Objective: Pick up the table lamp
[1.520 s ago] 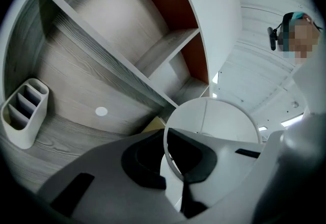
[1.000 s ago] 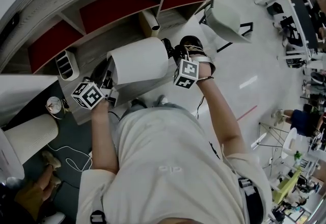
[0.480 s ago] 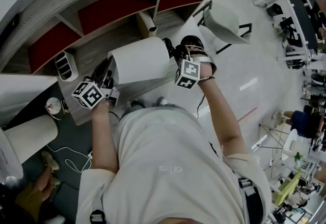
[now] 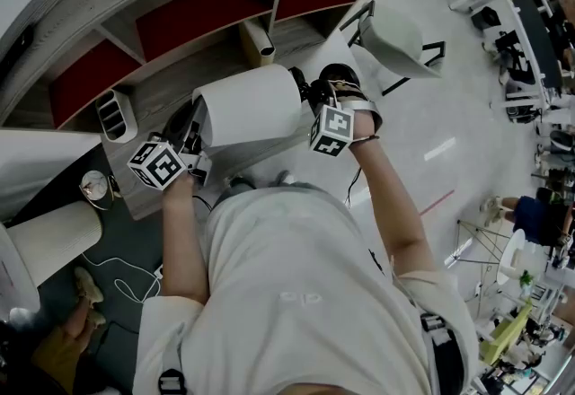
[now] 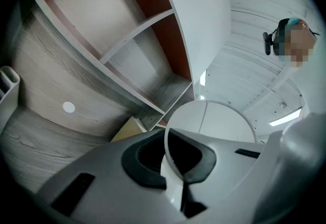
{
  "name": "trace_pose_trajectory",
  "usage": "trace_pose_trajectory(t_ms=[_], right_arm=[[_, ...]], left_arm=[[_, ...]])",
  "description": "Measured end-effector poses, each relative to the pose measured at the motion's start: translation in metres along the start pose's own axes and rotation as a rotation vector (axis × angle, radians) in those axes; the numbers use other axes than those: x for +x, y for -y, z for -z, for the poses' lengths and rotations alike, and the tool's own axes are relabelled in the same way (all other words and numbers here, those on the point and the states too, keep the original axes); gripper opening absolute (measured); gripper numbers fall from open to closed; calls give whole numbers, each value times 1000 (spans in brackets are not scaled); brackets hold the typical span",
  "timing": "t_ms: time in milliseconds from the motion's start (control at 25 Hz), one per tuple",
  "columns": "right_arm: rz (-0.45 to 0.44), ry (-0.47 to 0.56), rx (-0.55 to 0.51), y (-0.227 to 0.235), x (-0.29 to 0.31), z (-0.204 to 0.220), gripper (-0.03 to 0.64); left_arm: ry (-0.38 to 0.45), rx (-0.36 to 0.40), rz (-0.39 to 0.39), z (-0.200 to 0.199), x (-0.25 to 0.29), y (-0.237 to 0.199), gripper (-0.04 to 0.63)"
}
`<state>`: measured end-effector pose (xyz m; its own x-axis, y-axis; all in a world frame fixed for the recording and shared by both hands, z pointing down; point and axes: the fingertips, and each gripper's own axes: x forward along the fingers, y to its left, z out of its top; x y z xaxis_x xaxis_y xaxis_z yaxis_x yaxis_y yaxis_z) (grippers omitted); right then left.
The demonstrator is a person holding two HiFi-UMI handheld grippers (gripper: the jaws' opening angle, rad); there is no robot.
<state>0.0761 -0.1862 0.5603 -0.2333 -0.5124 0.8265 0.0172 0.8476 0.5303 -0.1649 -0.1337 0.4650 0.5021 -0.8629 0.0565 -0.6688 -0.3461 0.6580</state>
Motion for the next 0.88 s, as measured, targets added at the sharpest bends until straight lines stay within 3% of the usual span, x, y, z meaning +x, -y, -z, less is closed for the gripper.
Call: trace_pose_trajectory(t_ms=[880], right_arm=[[-29, -3, 15, -4, 5, 5, 143]], left_arm=[[-25, 11, 6, 2, 9, 0, 21]])
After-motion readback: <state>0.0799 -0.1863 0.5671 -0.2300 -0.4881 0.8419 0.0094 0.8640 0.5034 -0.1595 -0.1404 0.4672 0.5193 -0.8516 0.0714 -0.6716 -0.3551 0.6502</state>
